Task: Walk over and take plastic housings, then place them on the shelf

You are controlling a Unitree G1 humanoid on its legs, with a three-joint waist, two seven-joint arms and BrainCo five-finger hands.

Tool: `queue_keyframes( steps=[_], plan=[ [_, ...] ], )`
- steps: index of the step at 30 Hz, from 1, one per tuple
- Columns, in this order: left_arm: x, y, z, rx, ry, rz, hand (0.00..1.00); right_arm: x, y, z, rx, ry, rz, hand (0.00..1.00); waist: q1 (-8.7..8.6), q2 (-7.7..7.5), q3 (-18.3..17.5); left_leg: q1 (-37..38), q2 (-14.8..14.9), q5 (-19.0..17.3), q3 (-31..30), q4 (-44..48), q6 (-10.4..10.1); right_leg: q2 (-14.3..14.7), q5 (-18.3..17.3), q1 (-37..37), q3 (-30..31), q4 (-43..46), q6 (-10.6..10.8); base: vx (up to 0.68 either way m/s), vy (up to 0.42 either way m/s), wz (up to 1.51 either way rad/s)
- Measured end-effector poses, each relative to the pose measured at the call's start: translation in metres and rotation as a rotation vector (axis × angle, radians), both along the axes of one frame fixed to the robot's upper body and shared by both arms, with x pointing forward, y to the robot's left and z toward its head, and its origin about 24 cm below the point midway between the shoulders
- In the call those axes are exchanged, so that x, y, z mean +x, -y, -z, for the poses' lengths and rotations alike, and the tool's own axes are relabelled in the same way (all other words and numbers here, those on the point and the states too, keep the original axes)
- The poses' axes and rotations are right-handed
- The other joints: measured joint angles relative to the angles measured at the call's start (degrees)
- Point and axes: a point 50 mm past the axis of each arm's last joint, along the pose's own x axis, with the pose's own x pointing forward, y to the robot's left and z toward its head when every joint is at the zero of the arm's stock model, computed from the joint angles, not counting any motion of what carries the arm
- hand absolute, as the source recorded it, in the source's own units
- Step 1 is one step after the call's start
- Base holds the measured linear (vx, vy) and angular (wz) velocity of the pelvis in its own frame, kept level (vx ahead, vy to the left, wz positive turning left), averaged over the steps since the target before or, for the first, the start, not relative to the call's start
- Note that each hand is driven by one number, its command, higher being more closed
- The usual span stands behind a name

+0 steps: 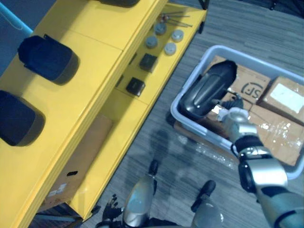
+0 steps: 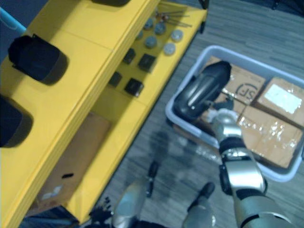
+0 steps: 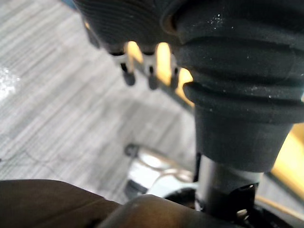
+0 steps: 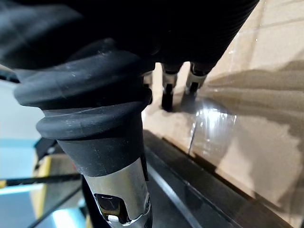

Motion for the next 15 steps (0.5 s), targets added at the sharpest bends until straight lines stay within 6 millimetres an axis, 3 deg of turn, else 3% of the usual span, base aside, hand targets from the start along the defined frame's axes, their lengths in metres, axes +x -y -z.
queue_keyframes(
  steps=[1,2,5,9,15],
  plan=[
    [0.001,0.000,0.001,0.002,-0.001,0.008,0.00,0.000,0.003,-0.002,-0.004,-0.014,0.037,0.00,0.39,0.08,0.0,-0.1,-0.1,0.0,-0.1,0.0,0.0,-0.1,-0.1,-0.1,-0.1,0.2,0.0,0.00,0.012,0.04],
    [0.001,0.001,0.001,0.004,-0.007,0.014,0.00,0.000,0.005,-0.004,-0.006,-0.026,0.066,1.00,0.53,0.09,0.0,-0.3,-0.3,0.0,-0.2,0.0,0.0,-0.4,-0.6,-0.5,-0.2,0.8,-0.2,-0.01,0.014,0.06],
    [0.000,0.001,0.002,0.005,-0.009,0.020,0.00,-0.001,0.007,-0.005,-0.009,-0.036,0.109,1.00,0.48,0.20,0.0,-1.0,-0.7,0.1,-1.2,0.2,0.1,-0.9,-1.0,-0.8,-1.1,1.7,0.2,0.00,0.012,0.17],
    [0.002,0.002,0.001,-0.003,-0.009,0.027,0.00,-0.005,0.021,-0.007,0.007,-0.082,0.173,1.00,1.74,0.40,0.1,-1.1,-1.1,0.2,-1.6,0.1,0.1,-1.3,-1.5,-0.9,-1.7,2.0,0.1,0.00,0.008,0.08],
    [0.008,0.009,0.001,-0.009,-0.009,0.052,0.00,-0.012,0.035,-0.004,0.096,-0.216,0.202,1.00,1.98,2.50,0.9,-1.7,-1.4,0.2,-2.8,0.2,0.1,-1.6,-2.6,-1.3,-2.9,3.4,0.1,-0.01,-0.002,0.08]
  ],
)
